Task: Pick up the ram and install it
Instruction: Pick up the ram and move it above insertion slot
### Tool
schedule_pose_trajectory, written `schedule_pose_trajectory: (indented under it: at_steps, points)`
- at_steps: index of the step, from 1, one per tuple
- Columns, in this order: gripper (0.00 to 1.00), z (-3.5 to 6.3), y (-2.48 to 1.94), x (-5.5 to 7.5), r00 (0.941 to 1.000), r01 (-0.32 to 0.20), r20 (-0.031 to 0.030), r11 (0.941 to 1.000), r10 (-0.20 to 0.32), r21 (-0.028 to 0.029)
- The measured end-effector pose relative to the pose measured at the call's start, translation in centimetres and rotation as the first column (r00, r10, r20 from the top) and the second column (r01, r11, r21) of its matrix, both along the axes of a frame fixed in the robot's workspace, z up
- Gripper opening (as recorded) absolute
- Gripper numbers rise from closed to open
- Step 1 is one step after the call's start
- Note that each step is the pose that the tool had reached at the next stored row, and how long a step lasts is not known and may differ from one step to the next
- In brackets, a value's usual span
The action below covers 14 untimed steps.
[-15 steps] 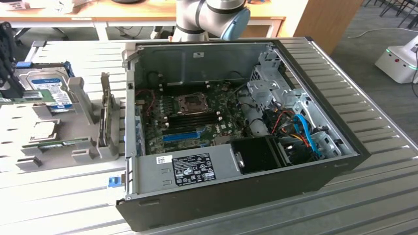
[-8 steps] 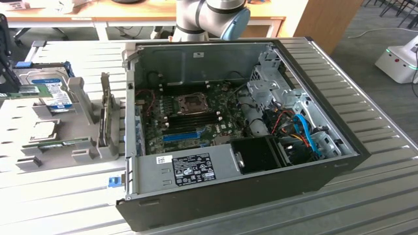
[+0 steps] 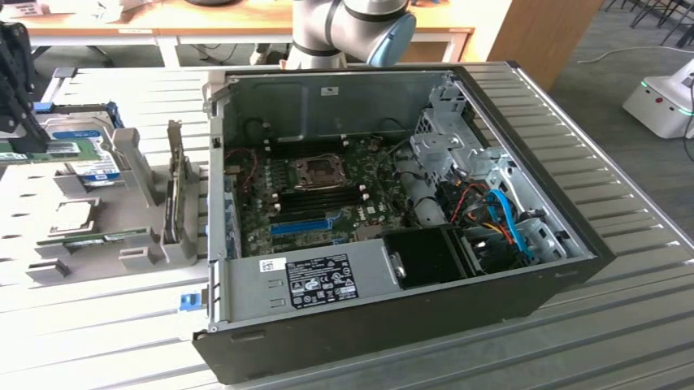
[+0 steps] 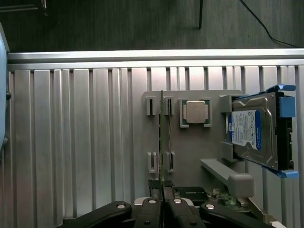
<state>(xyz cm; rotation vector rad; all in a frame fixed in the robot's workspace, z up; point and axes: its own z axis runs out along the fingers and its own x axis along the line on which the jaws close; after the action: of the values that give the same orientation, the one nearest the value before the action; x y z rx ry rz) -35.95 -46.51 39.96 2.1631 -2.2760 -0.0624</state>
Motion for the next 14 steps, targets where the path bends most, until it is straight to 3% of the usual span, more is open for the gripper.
schedule_pose_trajectory:
  at_steps: [14]
  points:
    - [0.12, 0.01, 0.00, 2.2, 1.0000, 0.000, -0.0001, 1.0000, 0.000, -0.0001]
